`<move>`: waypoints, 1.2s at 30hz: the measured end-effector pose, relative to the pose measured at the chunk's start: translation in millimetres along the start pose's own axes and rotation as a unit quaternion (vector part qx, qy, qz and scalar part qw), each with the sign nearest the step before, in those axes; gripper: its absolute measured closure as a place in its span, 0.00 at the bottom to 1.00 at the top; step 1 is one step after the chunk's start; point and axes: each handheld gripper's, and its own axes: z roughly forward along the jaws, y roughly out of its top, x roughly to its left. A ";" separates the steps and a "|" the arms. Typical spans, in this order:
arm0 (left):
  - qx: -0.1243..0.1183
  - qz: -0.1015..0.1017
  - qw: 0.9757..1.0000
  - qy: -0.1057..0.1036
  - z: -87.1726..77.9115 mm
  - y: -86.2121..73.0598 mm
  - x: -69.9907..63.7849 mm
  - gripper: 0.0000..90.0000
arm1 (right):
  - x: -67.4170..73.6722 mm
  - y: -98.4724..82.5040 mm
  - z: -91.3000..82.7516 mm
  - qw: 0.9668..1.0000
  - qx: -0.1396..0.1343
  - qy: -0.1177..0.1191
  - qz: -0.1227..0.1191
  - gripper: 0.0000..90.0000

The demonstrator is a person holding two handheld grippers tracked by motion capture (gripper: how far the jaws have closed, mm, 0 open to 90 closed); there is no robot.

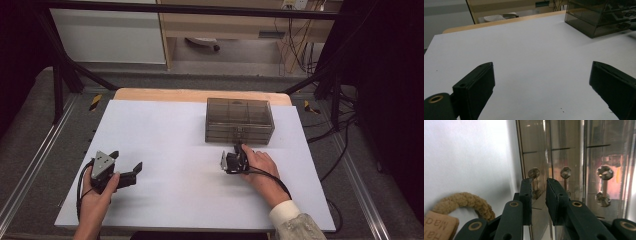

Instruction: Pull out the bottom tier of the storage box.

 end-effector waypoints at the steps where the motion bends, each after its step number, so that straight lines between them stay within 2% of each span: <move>1: 0.000 0.000 1.000 0.000 -0.1 0.0 -0.1 0.07 | 0.0 0.0 0.0 1.000 0.000 0.000 0.000 0.84; 14: 0.005 -0.002 1.000 -0.002 1.4 -1.2 0.4 0.07 | 4.3 1.8 11.6 1.000 0.001 0.004 -0.010 0.85; 36: 0.005 0.001 1.000 -0.004 1.3 -1.0 -0.7 0.07 | 5.7 3.4 15.2 1.000 0.005 -0.004 -0.016 0.86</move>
